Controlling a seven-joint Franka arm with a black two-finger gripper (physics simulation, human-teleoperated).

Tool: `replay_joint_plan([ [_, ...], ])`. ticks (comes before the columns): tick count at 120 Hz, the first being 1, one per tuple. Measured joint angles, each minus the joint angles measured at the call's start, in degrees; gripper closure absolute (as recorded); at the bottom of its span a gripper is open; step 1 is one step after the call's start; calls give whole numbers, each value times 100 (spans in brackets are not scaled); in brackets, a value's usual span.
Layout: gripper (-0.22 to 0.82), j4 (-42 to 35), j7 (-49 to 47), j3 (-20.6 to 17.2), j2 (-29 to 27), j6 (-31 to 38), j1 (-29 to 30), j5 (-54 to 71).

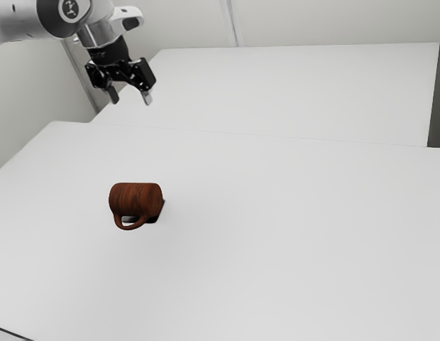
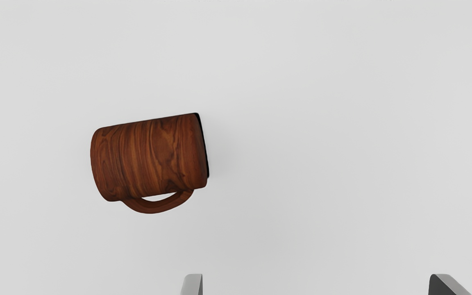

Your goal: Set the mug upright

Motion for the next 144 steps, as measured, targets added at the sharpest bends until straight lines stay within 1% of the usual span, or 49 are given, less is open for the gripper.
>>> replay_joint_plan([
  [37, 0, -35, -5, 1, -77, 53, -210, -25],
  [69, 0, -576, -11, 128, -293, 154, -465, -95],
  [79, 0, -751, -27, 344, -383, 89, -574, -232],
  [101, 0, -1195, -14, 657, -373, 218, -92, -577],
  [109, 0, -1333, 89, 838, -356, 343, 3, -697],
  [125, 0, -1506, 461, 1222, -205, 650, 76, -969],
  [144, 0, -1859, 1178, 1678, -35, 1051, 111, -1457],
])
